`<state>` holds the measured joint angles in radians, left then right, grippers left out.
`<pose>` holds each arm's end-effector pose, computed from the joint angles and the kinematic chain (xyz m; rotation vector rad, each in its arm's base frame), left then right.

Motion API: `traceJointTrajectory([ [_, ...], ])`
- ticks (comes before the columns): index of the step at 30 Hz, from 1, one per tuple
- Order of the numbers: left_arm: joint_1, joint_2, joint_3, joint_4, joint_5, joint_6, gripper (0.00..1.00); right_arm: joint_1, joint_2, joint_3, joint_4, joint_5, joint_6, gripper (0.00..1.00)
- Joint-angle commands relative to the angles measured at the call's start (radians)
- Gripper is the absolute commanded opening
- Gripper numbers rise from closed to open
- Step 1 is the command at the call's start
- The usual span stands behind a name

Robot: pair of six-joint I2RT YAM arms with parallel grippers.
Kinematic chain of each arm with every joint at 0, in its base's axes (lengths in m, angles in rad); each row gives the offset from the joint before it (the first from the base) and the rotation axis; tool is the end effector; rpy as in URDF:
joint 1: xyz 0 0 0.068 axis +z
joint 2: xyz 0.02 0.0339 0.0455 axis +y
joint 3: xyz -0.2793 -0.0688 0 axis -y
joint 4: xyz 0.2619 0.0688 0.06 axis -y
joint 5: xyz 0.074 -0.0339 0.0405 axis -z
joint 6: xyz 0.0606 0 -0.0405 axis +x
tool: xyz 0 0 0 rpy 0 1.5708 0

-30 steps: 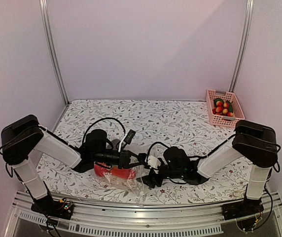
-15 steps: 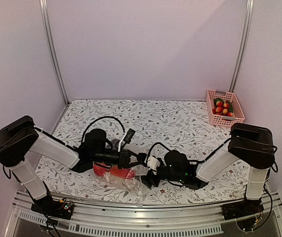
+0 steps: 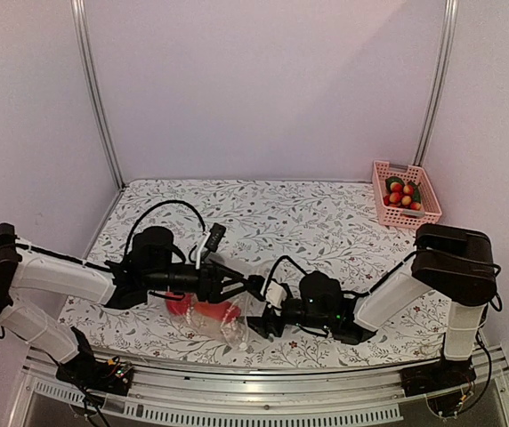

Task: Open the zip-top bag and remove the fake food

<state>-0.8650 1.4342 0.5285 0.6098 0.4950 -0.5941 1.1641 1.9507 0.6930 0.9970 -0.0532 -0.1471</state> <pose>0.1809 -0.2566 0.1840 0.6631 1.9980 -1.4112 0.1518 0.3606 0.1075 -1.1886 1.4818 0.7545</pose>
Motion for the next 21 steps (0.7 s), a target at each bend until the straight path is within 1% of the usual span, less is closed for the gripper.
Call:
traceJointTrajectory([
  [1, 0.058, -0.120, -0.041, -0.112, -0.017, 0.025, 0.85, 0.002, 0.015, -0.015, -0.011, 0.024, 0.007, 0.75],
  [2, 0.079, -0.152, -0.046, -0.158, -0.041, 0.029, 0.96, 0.002, 0.014, -0.015, -0.011, 0.024, 0.007, 0.75],
  [3, 0.100, -0.184, -0.049, -0.218, -0.080, 0.037, 0.99, 0.002, 0.016, -0.015, -0.011, 0.024, 0.007, 0.75],
  [6, 0.181, -0.272, -0.048, -0.406, -0.202, 0.061, 1.00, 0.002, 0.017, -0.014, -0.013, 0.032, 0.005, 0.77],
  [9, 0.261, -0.330, -0.061, -0.530, -0.283, 0.061, 1.00, 0.002, 0.017, -0.009, -0.025, 0.037, 0.006, 0.79],
  [11, 0.276, -0.346, -0.076, -0.551, -0.320, 0.051, 1.00, 0.002, 0.017, 0.006, -0.054, 0.035, 0.006, 0.79],
  [14, 0.284, -0.326, -0.085, -0.587, -0.360, 0.021, 1.00, 0.002, 0.022, 0.033, -0.106, 0.030, 0.006, 0.81],
  [21, 0.290, -0.264, -0.113, -0.577, -0.362, -0.008, 0.99, 0.002, 0.038, 0.083, -0.171, 0.044, 0.013, 0.89],
])
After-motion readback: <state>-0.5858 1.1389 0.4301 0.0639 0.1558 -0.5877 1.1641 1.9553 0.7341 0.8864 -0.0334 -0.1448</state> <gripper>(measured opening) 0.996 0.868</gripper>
